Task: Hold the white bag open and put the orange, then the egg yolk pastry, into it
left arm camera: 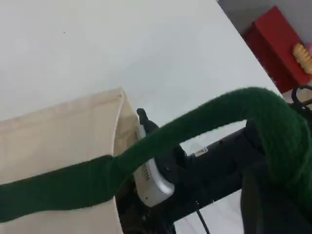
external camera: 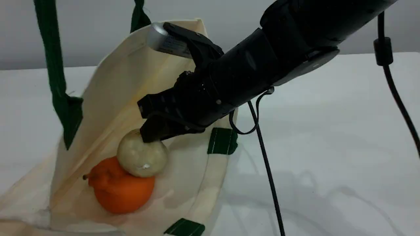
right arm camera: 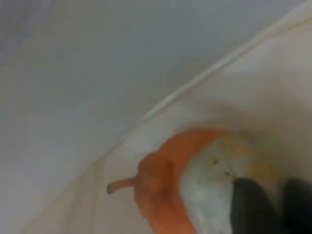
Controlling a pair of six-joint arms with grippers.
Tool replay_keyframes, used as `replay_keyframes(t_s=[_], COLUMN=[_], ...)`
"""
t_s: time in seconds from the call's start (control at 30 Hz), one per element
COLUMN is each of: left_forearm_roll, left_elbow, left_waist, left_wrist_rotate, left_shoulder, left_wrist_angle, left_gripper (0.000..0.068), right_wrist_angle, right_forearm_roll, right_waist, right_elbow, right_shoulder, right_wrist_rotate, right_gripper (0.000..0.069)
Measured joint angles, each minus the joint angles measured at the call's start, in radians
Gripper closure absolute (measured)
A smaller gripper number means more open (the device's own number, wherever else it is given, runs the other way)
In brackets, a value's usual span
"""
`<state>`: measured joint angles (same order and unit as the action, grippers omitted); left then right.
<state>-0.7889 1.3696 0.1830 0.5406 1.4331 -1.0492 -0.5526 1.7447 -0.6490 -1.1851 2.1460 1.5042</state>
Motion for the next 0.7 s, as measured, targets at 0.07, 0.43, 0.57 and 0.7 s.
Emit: replay_keyframes(t_s=[0.07,0.43,0.57,0.7], left_forearm_roll=[0.002,0.029,0.04,0.062], left_elbow=[0.0,0.0,0.0,0.0], left_waist=[0.0,0.0,0.0,0.001], left_wrist_rotate=[0.0,0.001,0.001,0.002], left_shoulder=[0.0,0.001,0.001,0.002], left_wrist_angle=[0.003,0.01,0.011,0.015], left_gripper=[0.0614,0.0614,0.0614,0.0614], right_wrist_angle=[0.0,-0.002,0.001,-0.003], right_forearm_roll=[0.0,-0.001,-0.018,-0.053], right_waist=[0.0,0.015,0.031,0.047], right_elbow=[0.0,0.0,0.002,0.002], right_shoulder=[0.0,-0.02,-0.043,-0.071], right_wrist_rotate=[0.0,-0.006,-0.012,-0.037], right_gripper=[0.0456,0.0235,0.0231,0.0232])
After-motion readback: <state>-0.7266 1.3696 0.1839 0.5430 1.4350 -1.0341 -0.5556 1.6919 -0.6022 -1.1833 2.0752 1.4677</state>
